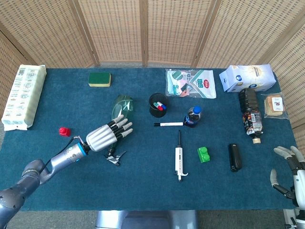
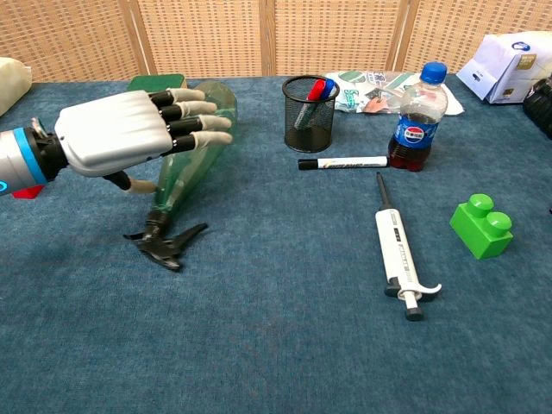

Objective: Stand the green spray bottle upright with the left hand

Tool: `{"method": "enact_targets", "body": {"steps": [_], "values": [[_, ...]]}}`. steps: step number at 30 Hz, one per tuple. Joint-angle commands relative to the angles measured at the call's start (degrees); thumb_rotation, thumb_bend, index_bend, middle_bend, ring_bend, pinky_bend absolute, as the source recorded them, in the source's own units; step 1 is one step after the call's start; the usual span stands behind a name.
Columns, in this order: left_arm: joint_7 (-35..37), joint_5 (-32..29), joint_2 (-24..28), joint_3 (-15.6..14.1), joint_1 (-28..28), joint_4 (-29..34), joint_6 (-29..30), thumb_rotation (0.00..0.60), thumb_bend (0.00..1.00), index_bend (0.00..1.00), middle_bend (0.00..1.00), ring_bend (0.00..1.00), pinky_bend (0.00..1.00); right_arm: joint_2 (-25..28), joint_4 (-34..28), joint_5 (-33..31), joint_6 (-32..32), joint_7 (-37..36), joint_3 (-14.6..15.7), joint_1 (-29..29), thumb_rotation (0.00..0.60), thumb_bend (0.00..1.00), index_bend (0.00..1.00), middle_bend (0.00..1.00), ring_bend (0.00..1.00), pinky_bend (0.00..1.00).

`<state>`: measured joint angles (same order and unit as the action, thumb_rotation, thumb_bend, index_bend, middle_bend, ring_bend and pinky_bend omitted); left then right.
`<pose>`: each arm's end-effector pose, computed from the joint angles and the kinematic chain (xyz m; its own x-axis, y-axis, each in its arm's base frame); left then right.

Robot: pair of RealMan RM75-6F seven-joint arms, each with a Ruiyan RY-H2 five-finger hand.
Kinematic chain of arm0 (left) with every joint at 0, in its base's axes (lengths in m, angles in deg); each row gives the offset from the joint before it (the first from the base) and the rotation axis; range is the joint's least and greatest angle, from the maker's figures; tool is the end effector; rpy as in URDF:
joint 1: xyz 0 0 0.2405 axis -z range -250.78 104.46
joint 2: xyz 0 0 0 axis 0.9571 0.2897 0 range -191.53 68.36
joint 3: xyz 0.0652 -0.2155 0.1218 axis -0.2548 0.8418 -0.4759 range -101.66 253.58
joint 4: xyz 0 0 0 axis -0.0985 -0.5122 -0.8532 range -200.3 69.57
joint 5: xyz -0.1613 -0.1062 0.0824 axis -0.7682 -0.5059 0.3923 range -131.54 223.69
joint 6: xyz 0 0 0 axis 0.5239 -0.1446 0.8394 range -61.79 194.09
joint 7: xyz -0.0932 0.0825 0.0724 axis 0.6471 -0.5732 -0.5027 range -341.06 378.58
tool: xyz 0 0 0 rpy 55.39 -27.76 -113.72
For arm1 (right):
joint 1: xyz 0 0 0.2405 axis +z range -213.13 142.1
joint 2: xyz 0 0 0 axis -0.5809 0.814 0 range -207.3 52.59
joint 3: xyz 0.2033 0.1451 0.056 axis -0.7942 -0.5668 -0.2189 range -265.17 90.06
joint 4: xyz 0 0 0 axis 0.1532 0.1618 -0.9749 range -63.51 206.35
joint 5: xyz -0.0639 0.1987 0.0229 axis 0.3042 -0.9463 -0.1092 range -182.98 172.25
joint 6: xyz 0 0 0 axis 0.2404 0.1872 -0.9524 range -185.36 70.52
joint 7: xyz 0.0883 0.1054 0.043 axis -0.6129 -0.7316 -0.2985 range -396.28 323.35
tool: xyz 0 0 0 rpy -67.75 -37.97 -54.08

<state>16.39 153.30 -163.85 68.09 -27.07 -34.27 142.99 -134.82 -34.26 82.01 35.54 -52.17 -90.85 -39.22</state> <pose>-0.1939 0.3609 -0.0272 0.7331 -0.3874 0.5590 0.1255 -0.7308 -0.6710 -0.2856 -0.1366 0.1935 0.0267 0.1095 0.9936 -0.9977 0.0649 0.0196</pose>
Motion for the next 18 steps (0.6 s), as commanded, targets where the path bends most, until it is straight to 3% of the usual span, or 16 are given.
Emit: {"method": "enact_targets", "body": {"steps": [1,10,18], "values": [[0.37,-1.49,0.29,1.37,0.59,2.86,-0.17,0.6,0.23,0.0,0.0,0.0,0.0,0.05,0.18,0.07,0.16,-0.23,0.03,-0.15,0.6,0.57,0.22,0.22,0.06,0.14],[0.02,-5.21,3.68,3.65,1.34,16.1,-4.41,0.6,0.23,0.0,0.0,0.0,0.0,-0.31,0.78,0.4,0.27,-0.94,0.12,-0.33,0.6,0.57,0.22,0.22,0.06,0.14],[5.24,-6.72,14.85,4.47,4.46,30.52,-9.61,0.6,0.23,0.04,0.0,0.0,0.0,-0.4,0.8,0.58,0.36,-0.99,0.1,-0.41,0.6,0.57,0.22,0.22,0.06,0.14]]}}
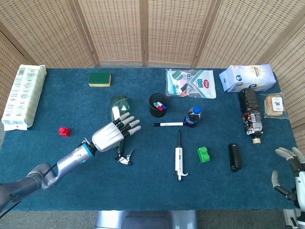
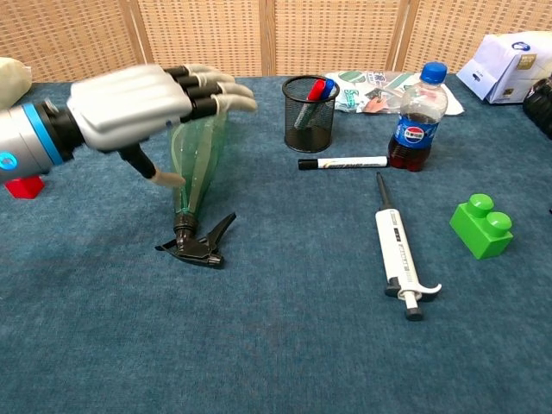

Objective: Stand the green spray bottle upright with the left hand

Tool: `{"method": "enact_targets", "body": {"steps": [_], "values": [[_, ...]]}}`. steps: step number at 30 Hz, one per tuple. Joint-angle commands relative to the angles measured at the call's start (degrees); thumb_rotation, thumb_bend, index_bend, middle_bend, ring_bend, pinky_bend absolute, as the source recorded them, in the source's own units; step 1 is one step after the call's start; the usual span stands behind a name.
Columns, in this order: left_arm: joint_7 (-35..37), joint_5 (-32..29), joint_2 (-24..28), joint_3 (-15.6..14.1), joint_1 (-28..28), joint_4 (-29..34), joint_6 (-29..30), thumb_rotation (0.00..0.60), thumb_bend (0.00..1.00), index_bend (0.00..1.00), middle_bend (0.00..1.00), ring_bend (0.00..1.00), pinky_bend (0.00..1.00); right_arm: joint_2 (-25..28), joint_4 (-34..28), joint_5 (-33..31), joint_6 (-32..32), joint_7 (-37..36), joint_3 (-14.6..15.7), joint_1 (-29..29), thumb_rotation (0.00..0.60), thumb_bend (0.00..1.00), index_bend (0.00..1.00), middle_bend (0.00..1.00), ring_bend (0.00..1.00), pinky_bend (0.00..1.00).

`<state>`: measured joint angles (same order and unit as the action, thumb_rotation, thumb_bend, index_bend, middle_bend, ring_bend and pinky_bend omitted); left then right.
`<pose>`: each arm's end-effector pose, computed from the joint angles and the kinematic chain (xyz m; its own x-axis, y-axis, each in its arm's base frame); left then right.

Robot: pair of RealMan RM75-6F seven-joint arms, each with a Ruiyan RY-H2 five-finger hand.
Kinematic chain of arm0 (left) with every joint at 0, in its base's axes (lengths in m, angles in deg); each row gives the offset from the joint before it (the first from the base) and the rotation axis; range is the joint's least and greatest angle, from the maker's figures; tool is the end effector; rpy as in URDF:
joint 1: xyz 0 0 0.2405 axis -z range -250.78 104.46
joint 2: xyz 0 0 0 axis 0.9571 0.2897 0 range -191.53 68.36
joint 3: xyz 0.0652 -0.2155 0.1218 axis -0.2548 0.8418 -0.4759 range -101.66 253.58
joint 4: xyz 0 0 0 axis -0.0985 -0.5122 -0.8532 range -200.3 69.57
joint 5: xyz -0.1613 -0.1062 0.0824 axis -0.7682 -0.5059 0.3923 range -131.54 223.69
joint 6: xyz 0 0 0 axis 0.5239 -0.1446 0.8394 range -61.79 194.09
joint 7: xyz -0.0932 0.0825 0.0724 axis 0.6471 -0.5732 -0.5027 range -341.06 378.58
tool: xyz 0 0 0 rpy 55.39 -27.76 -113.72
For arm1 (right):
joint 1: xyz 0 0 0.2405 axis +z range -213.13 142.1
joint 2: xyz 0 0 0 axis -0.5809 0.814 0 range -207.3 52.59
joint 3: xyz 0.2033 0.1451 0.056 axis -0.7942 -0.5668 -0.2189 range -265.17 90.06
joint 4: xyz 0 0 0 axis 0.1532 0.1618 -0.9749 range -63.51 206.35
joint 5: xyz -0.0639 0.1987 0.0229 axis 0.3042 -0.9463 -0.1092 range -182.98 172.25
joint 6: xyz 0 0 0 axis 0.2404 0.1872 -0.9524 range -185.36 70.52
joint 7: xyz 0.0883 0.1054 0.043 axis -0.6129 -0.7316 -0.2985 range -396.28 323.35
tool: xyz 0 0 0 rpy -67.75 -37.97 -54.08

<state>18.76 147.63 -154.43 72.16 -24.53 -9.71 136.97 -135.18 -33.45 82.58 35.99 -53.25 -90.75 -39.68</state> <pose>-0.1537 0.3529 -0.0141 0.6420 -0.1684 0.7480 0.3741 -0.7827 -0.4974 -0.2875 -0.1338 0.1931 0.0163 0.1136 0.9934 -0.9981 0.0606 0.0095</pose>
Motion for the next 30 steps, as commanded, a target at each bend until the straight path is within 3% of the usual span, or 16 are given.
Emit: {"method": "enact_targets", "body": {"steps": [1,6,12,30], "values": [[3.57,-0.93,6.98,0.09,2.54,7.49,-4.84,0.6,0.23,0.04,0.0,0.0,0.0,-0.07,-0.04,0.01,-0.13,0.16,-0.02,0.07,0.6,0.57,0.22,0.22,0.06,0.14],[5.28,-0.76,13.16,-2.01,5.7,13.82,-13.16,0.6,0.23,0.06,0.0,0.0,0.0,-0.2,-0.24,-0.08,-0.31,0.38,-0.18,0.21,0.6,0.57,0.22,0.22,0.06,0.14],[4.19,0.11,13.71,-3.66,8.0,15.22,-19.26,0.6,0.23,0.08,0.0,0.0,0.0,-0.21,-0.49,-0.26,-0.14,0.71,-0.26,0.07,0.6,0.57,0.22,0.22,0.06,0.14],[-1.95,3.21,7.99,-3.56,10.07,7.66,-19.97,0.6,0.23,0.17,0.0,0.0,0.0,0.11,-0.76,-0.68,1.09,-0.13,-0.71,-0.71,0.6,0.57,0.22,0.22,0.06,0.14]]}}
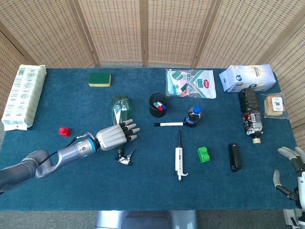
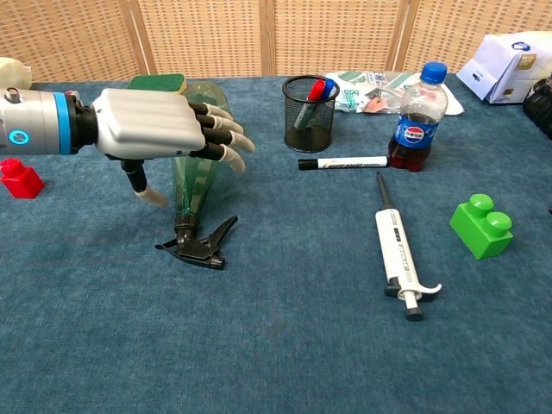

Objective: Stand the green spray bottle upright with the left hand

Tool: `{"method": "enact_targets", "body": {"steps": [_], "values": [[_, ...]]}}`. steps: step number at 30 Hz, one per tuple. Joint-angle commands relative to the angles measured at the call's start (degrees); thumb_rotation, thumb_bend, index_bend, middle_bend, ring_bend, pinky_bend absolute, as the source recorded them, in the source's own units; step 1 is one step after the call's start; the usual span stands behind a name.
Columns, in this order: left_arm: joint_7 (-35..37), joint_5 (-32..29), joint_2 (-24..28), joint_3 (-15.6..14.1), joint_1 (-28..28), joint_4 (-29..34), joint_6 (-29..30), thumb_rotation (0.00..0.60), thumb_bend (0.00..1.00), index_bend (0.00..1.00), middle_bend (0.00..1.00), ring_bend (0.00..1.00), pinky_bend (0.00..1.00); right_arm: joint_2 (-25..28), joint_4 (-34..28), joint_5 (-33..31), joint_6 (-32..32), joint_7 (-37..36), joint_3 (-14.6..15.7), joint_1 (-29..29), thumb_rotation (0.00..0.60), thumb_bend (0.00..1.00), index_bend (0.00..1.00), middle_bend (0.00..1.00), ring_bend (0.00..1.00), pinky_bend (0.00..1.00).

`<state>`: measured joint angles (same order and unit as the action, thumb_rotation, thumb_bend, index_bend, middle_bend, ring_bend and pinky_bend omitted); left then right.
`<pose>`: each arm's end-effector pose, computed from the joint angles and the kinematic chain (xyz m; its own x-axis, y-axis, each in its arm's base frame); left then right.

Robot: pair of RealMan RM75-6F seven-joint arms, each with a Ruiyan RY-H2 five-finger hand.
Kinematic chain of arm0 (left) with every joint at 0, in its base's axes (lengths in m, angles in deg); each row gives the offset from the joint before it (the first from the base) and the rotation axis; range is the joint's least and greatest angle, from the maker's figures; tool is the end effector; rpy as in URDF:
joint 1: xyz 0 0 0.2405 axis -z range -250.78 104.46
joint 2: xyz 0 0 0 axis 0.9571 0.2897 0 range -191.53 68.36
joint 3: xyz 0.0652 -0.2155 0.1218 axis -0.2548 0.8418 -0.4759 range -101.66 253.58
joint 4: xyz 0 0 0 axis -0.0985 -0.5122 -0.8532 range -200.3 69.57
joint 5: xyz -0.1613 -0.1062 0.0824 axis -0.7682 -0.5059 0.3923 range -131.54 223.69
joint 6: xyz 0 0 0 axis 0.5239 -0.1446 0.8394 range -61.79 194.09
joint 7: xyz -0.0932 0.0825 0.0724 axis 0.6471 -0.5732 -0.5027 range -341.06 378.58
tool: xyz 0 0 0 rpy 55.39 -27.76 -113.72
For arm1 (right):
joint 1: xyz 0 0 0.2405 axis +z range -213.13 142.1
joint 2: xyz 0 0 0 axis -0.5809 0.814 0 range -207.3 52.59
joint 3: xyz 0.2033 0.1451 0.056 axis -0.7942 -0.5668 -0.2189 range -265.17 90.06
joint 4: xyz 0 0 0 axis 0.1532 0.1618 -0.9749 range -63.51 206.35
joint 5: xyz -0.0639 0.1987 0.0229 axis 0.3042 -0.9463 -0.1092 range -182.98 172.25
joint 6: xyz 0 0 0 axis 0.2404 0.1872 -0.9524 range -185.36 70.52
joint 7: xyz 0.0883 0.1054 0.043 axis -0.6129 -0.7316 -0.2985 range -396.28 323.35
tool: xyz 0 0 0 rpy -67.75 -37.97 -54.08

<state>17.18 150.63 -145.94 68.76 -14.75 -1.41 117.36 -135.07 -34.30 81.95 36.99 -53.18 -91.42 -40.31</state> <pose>-0.1423 0.3697 -0.0159 0.8649 -0.1232 0.4866 0.1517 -0.8599 -0.4873 -0.2862 -0.1327 0.1971 0.0081 0.1434 0.9896 -0.9975 0.0703 -0.0020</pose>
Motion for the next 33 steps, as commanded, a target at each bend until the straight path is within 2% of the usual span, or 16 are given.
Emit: {"method": "enact_targets", "body": {"steps": [1,10,17,21,24,27,29,33], "values": [[-0.41,0.18,-0.65,-0.23,0.39,-0.84,-0.63,0.6,0.23,0.17,0.0,0.0,0.0,-0.01,0.12,-0.05,0.1,-0.27,-0.04,-0.1,0.6,0.57,0.22,0.22,0.06,0.14],[-2.57,-0.01,-2.65,-0.26,0.9,-3.38,-1.67,0.6,0.23,0.19,0.0,0.0,0.0,0.02,0.3,-0.12,0.25,-1.08,-0.22,-0.24,0.6,0.57,0.22,0.22,0.06,0.14],[-4.04,0.68,-4.49,-0.63,1.28,-5.46,-1.4,0.6,0.23,0.29,0.04,0.0,0.0,0.11,0.32,-0.14,0.94,-1.71,-0.32,-0.7,0.6,0.57,0.22,0.22,0.06,0.14],[-5.33,1.88,-5.68,-1.02,1.55,-7.02,-0.34,0.6,0.24,0.39,0.14,0.04,0.03,0.34,0.05,0.08,1.54,-2.37,-0.47,-0.95,0.6,0.57,0.22,0.22,0.06,0.14],[-5.94,2.89,-6.57,-1.47,1.79,-8.54,0.53,0.6,0.25,0.51,0.29,0.18,0.15,0.6,-0.1,0.27,1.83,-2.99,-0.51,-1.11,0.6,0.57,0.22,0.22,0.06,0.14],[-5.29,3.28,-7.17,-1.76,1.81,-9.54,1.4,0.6,0.26,0.6,0.42,0.31,0.11,0.65,-0.12,0.37,2.03,-3.63,-0.54,-1.22,0.6,0.57,0.22,0.22,0.06,0.14],[-4.69,3.26,-7.37,-1.72,1.79,-9.94,2.03,0.6,0.27,0.62,0.46,0.36,0.17,0.66,-0.03,0.31,2.05,-3.93,-0.55,-1.28,0.6,0.57,0.22,0.22,0.06,0.14],[-3.84,3.1,-7.5,-1.33,1.8,-10.59,3.56,0.6,0.27,0.64,0.53,0.45,0.45,0.68,0.06,0.4,1.99,-4.39,-0.62,-1.24,0.6,0.57,0.22,0.22,0.06,0.14]]}}
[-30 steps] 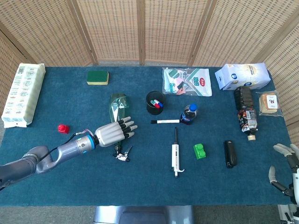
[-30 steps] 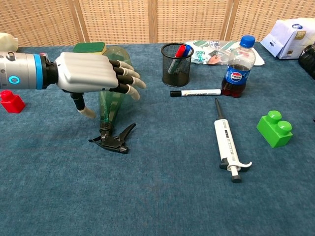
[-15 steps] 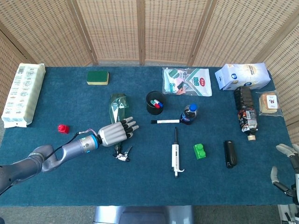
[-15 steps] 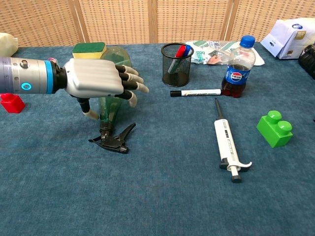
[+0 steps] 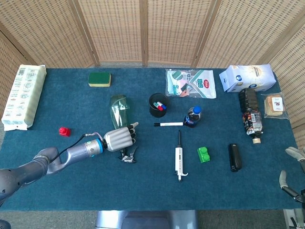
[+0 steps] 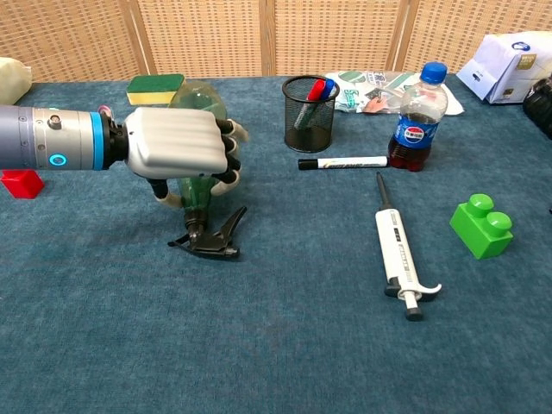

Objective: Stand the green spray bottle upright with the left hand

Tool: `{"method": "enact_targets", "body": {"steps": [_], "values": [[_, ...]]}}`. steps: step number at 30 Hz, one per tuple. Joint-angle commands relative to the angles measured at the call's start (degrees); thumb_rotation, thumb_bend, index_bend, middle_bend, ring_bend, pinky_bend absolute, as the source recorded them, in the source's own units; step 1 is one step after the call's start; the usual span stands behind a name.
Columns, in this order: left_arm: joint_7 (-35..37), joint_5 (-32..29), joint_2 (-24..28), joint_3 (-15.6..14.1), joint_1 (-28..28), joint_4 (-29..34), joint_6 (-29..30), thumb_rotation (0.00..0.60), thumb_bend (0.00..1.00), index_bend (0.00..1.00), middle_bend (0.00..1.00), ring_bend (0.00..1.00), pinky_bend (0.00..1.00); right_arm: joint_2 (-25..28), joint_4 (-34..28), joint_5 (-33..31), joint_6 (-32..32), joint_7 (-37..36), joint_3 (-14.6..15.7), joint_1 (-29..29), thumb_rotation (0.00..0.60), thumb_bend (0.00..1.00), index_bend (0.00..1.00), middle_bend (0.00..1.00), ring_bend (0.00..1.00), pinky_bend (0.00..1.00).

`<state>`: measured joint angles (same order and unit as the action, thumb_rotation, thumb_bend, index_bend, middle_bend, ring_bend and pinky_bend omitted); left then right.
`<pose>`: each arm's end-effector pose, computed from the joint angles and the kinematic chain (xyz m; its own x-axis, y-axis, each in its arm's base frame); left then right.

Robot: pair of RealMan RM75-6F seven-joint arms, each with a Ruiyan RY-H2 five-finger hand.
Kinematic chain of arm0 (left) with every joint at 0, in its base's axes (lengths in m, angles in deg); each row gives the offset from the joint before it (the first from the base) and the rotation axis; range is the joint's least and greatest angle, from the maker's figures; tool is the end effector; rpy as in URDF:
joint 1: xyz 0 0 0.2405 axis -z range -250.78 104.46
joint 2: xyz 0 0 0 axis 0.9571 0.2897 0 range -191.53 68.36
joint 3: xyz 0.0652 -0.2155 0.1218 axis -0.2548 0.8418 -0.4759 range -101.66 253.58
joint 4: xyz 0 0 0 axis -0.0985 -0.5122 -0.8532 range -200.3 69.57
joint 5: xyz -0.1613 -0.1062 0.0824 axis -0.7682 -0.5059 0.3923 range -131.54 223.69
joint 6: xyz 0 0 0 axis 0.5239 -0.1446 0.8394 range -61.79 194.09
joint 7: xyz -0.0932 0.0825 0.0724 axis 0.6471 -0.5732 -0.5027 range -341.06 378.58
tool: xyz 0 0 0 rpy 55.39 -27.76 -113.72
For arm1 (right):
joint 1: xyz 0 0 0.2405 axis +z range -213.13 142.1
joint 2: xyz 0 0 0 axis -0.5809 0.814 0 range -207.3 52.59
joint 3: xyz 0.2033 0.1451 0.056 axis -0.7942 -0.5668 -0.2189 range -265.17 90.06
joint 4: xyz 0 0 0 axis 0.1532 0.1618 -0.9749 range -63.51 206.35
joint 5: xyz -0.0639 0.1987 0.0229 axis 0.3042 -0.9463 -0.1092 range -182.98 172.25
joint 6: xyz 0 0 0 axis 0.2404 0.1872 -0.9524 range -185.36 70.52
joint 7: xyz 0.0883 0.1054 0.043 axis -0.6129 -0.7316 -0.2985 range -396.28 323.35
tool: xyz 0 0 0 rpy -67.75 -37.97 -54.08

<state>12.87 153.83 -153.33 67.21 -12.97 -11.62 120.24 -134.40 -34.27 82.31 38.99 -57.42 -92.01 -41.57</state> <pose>-0.1341 0.3759 -0.0439 0.8551 -0.3009 0.4223 -0.0345 -0.8456 -0.5327 -0.2866 -0.1277 0.2061 -0.0486 0.1865 0.9813 -0.9965 0.0573 -0.0603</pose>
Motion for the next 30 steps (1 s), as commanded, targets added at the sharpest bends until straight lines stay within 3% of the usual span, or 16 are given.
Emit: {"method": "enact_targets", "body": {"steps": [1,5,11,30], "values": [[0.48,-0.13,-0.04,0.23,0.07,-0.42,0.71,0.6,0.27,0.64,0.54,0.46,0.46,0.01,0.02,0.07,0.02,-0.34,-0.06,0.01,0.6,0.57,0.22,0.22,0.06,0.14],[0.5,-0.78,0.22,0.39,0.12,-0.15,0.34,0.6,0.28,0.65,0.59,0.52,0.57,0.02,0.13,0.09,0.34,-0.98,-0.18,-0.13,0.6,0.56,0.22,0.22,0.06,0.14],[1.46,-4.13,0.66,3.11,-1.03,1.21,2.16,0.6,0.28,0.65,0.61,0.55,0.71,-0.09,0.45,0.2,0.48,-1.54,-0.1,-0.31,0.6,0.56,0.22,0.22,0.06,0.14],[14.86,-18.24,6.82,15.32,-8.39,10.92,13.63,0.6,0.29,0.65,0.61,0.55,0.72,-0.69,1.09,0.71,-0.24,-1.32,-0.22,0.31,0.6,0.56,0.22,0.22,0.06,0.14]]}}
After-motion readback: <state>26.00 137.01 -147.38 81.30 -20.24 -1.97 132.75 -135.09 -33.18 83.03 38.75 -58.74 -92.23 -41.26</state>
